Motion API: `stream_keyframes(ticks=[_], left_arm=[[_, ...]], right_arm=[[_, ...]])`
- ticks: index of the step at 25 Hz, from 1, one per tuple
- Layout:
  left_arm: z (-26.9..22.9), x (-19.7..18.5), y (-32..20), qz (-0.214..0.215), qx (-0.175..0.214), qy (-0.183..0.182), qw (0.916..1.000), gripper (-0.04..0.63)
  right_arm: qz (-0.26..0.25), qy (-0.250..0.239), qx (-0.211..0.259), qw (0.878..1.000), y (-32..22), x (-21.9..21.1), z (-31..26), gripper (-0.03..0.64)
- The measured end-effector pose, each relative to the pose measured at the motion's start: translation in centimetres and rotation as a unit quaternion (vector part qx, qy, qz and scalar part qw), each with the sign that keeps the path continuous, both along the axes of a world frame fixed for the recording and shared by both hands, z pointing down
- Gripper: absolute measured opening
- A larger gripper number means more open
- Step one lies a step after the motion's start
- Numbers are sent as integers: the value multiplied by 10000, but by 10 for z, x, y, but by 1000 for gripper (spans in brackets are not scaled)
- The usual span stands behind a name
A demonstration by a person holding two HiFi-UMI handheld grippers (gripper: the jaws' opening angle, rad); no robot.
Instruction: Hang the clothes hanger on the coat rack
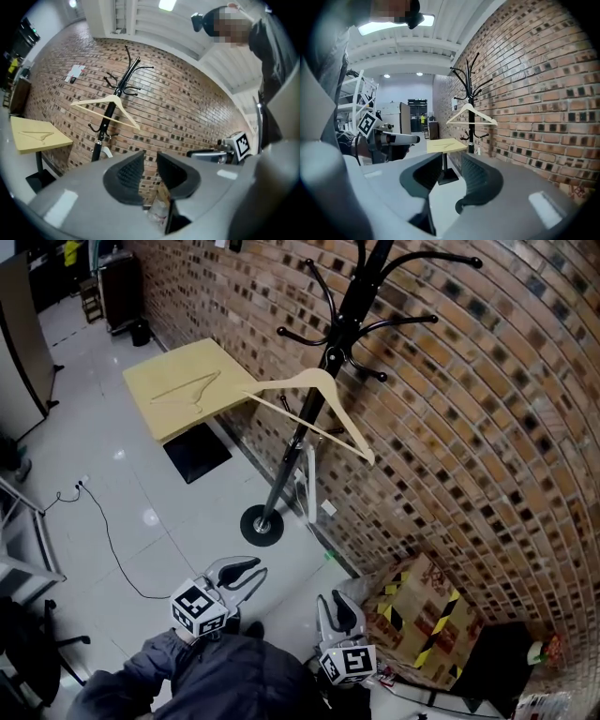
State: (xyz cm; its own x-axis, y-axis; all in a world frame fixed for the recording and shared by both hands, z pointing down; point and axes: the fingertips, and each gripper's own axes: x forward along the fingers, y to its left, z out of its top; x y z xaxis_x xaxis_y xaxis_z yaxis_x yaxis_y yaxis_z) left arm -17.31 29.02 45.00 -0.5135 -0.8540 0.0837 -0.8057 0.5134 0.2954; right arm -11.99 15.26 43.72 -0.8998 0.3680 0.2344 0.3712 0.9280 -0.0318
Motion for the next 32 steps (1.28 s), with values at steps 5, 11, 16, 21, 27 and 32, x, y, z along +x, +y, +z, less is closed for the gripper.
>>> stream_keyframes(ticks=[5, 11, 16, 21, 27, 32], left_arm=[[-3, 22, -30, -18, 21, -106, 9999, 67], [5, 44, -41, -222, 141, 63, 9996, 67], [3, 50, -39, -356, -54, 20, 9994, 67], [2, 54, -38, -469, -136, 18, 9988, 67], [4, 55, -40, -445, -191, 45, 9988, 67], [7, 57, -43, -316, -219, 81, 9992, 67]], right_arm=[[-132, -147, -26, 9998, -16, 21, 0, 131], [-222, -233, -50, 9995, -34, 37, 8, 130], [-437, -302, 92, 9985, -38, 39, 9, 90], [-494, -318, 23, 9983, -37, 37, 10, 77], [-507, -323, -9, 9982, -36, 40, 11, 66], [-451, -299, 31, 9985, -38, 41, 11, 63]])
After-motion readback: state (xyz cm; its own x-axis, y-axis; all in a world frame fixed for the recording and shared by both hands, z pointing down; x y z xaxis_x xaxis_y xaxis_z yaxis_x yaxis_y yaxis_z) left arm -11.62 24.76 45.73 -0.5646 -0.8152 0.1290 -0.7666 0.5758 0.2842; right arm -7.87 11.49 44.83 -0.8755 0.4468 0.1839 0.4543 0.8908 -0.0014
